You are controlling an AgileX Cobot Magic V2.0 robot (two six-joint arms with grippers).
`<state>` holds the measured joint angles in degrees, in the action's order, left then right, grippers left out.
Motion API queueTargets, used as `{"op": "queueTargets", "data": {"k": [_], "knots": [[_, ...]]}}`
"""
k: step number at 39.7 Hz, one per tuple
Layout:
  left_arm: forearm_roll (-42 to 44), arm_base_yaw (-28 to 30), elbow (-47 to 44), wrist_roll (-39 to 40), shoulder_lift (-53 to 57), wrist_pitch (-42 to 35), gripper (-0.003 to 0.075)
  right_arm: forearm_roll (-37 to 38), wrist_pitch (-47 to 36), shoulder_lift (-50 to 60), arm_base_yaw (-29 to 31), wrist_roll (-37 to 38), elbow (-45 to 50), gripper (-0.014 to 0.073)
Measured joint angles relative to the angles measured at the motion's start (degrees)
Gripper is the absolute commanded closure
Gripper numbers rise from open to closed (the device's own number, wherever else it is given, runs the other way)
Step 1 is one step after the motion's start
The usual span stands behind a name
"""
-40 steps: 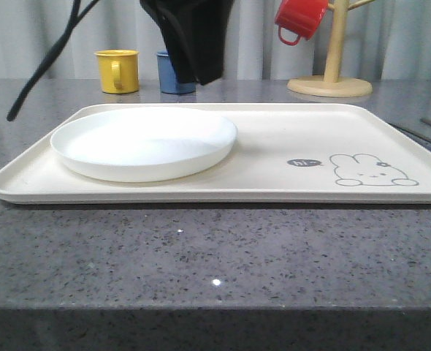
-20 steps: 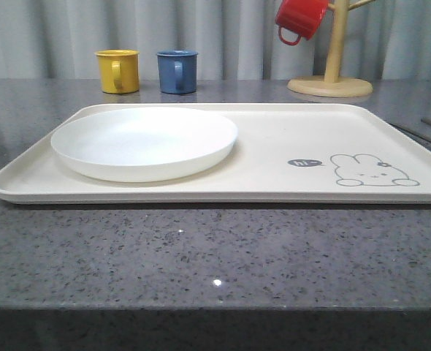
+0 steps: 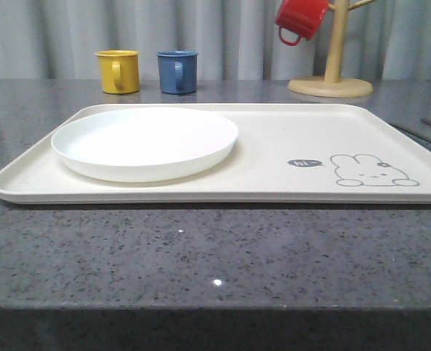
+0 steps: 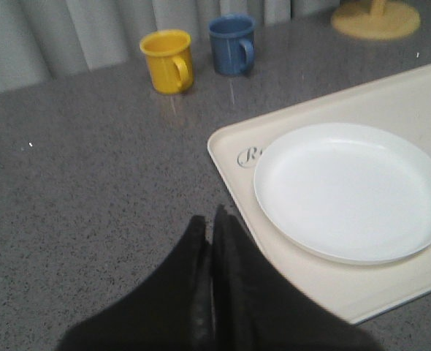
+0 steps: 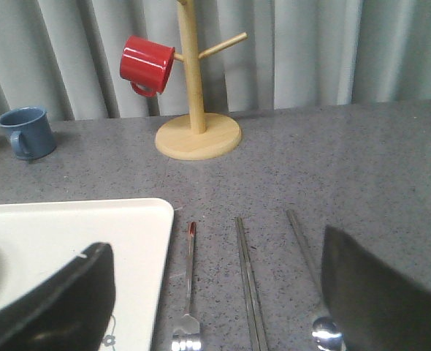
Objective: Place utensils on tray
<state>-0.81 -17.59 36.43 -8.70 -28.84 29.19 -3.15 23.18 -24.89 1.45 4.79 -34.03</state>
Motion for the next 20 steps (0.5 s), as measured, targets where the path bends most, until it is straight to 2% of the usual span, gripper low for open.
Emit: {"op": "queueTargets", "data": {"k": [5, 11, 20], "knots": [[-0.43, 0.00, -8.41, 0.09, 11.73, -4.21, 0.0738, 0.00, 0.00, 0.00, 0.00, 0.00, 0.00, -0.0008], [-0.95, 0.12, -13.15, 0.13, 22.16, -5.31, 0.0738, 0.00, 0.00, 0.00, 0.00, 0.00, 0.00, -0.0008], [-1.48, 0.12, -14.39, 0.13, 26.63, -5.69, 0.0738, 0.00, 0.00, 0.00, 0.00, 0.00, 0.00, -0.0008]]}}
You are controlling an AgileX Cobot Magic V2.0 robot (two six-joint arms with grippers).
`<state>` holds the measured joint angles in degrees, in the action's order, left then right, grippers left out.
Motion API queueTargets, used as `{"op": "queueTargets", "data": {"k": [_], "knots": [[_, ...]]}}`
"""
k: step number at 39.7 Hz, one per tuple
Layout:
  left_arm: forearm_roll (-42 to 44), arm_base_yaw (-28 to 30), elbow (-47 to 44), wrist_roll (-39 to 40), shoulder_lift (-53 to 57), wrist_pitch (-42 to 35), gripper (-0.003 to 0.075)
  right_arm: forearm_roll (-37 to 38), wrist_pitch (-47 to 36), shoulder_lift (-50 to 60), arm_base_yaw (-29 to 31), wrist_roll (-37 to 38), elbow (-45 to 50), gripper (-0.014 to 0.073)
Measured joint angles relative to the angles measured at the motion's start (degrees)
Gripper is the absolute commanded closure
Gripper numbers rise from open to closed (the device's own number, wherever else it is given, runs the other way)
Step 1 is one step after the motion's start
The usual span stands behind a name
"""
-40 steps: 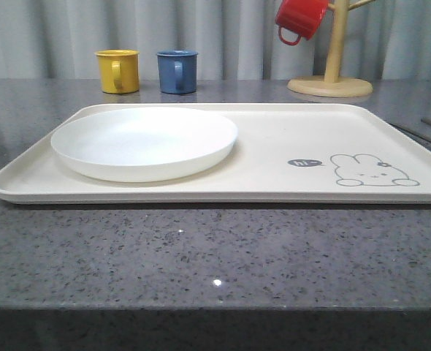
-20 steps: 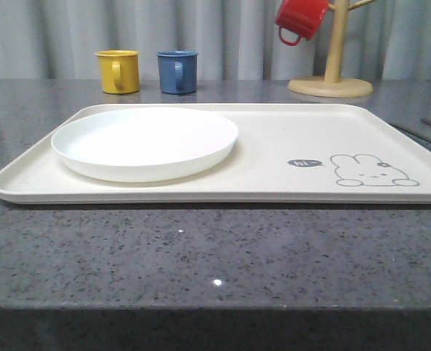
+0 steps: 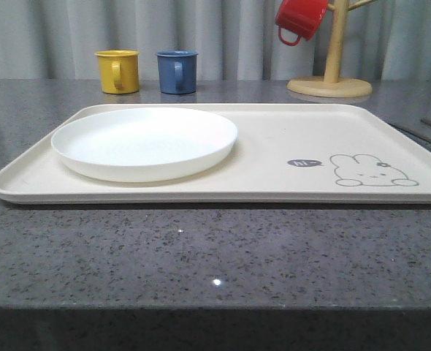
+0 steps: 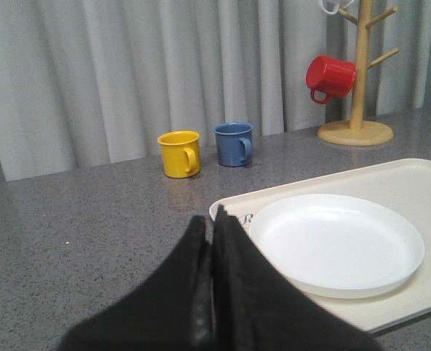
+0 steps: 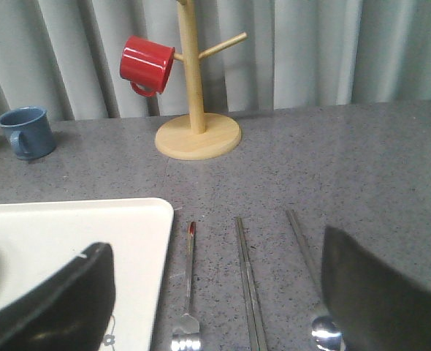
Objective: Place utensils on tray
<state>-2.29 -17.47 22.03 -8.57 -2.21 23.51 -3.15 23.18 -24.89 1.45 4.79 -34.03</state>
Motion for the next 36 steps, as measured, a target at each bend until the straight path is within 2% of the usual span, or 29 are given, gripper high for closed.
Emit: {"op": "queueTargets", "data": {"k": [36], "knots": [[-0.12, 0.00, -2.07, 0.00, 0.00, -0.58, 0.0738, 0.00, 0.00, 0.00, 0.00, 0.00, 0.00, 0.0004]]}}
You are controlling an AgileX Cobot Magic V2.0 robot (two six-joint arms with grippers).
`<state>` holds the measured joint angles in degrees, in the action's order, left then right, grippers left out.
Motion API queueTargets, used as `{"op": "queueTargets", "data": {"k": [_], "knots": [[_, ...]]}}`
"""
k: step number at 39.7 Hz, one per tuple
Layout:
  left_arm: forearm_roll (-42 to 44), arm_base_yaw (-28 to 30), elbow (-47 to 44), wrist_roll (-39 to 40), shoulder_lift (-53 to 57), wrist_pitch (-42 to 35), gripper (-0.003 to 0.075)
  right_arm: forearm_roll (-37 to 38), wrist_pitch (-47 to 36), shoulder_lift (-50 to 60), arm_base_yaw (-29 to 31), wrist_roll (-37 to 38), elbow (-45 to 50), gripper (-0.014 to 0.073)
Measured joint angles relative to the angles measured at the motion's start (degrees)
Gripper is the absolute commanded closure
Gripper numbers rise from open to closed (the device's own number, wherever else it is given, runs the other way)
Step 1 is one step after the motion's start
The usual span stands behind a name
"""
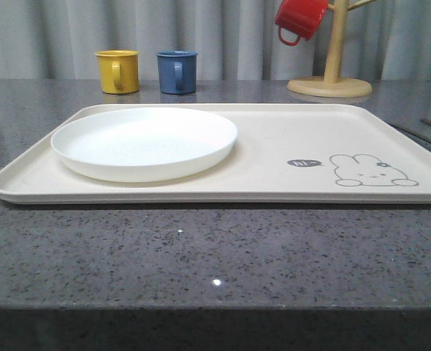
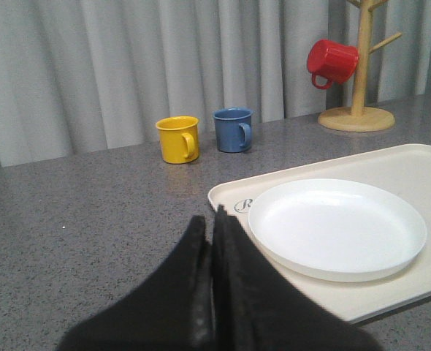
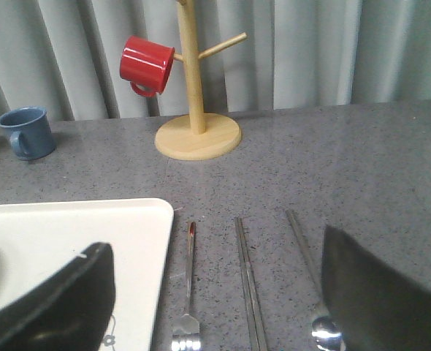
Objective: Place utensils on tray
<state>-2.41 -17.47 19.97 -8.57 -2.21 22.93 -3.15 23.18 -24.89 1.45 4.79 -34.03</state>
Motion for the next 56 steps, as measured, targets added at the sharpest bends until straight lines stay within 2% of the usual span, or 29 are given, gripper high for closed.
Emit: {"op": "queueTargets", "data": {"k": [2, 8, 10, 18, 23, 34, 43, 56], "knots": [[0.00, 0.00, 0.00, 0.00, 0.00, 0.00, 0.0738, 0.00, 0.00, 0.00, 0.00, 0.00, 0.00, 0.0039], [0.00, 0.00, 0.00, 0.00, 0.00, 0.00, 0.0738, 0.00, 0.57, 0.00, 0.00, 0.00, 0.00, 0.0249], [0.00, 0.00, 0.00, 0.00, 0.00, 0.00, 0.0738, 0.00, 1.64, 0.00, 0.00, 0.00, -0.13, 0.0275], [0.00, 0.00, 0.00, 0.00, 0.00, 0.00, 0.0738, -0.13, 9.80, -4.05, 0.00, -3.67, -5.88, 0.0272], [0.00, 0.00, 0.00, 0.00, 0.00, 0.00, 0.0738, -1.56, 15.82, -11.31, -0.64, -6.45, -12.60, 0.0272], [0.00, 0.00, 0.00, 0.00, 0.00, 0.00, 0.0738, -3.75, 27.60, -28.88, -6.54, -7.30, -24.58, 0.0272], [0.00, 0.00, 0.00, 0.00, 0.00, 0.00, 0.0738, -3.61, 28.31, -41.75, -6.92, -7.30, -27.50, 0.0274], [0.00, 0.00, 0.00, 0.00, 0.00, 0.00, 0.0738, 3.65, 25.20, -54.83, -6.97, -3.08, -30.60, 0.0274]]}}
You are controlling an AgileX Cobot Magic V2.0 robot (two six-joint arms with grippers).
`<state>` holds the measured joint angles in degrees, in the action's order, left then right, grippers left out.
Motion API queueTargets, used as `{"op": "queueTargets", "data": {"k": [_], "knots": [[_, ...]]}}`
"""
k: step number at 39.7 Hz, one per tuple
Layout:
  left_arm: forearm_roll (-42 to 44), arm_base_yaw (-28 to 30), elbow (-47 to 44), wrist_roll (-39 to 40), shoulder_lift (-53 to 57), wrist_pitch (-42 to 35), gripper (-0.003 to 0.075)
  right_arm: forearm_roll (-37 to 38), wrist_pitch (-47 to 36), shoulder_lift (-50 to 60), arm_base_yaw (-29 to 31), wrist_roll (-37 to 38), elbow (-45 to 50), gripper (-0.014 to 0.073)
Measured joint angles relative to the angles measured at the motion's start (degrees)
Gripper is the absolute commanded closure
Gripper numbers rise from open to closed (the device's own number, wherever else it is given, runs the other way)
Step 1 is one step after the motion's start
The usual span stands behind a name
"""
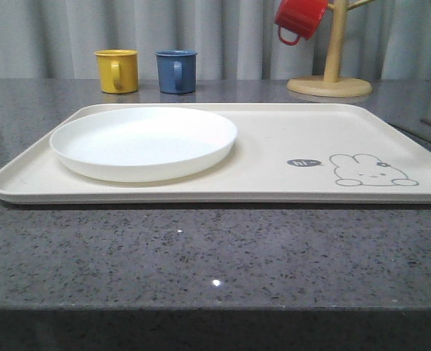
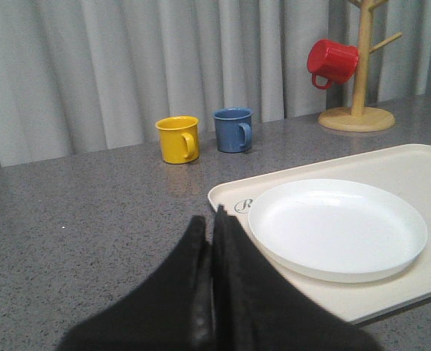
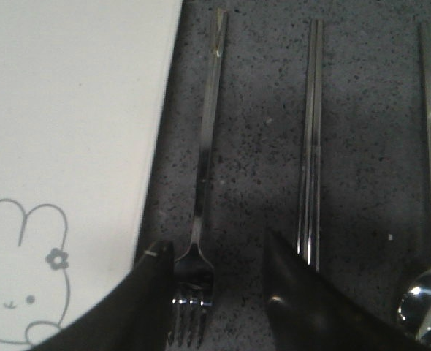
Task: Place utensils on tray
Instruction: 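Lower the right gripper onto the steel fork and grasp it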
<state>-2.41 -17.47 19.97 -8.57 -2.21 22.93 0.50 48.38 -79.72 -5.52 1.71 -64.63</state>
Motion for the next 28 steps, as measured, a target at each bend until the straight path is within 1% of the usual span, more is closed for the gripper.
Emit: {"op": "queueTargets", "data": {"k": [13, 28], "knots": [[0.00, 0.00, 0.00, 0.00, 0.00, 0.00, 0.0738, 0.14, -1.49, -8.85, 0.00, 0.23, -2.90, 0.0274], [0.00, 0.00, 0.00, 0.00, 0.00, 0.00, 0.0738, -0.50, -3.90, -13.92, -0.68, 0.36, -3.40, 0.0285]]}}
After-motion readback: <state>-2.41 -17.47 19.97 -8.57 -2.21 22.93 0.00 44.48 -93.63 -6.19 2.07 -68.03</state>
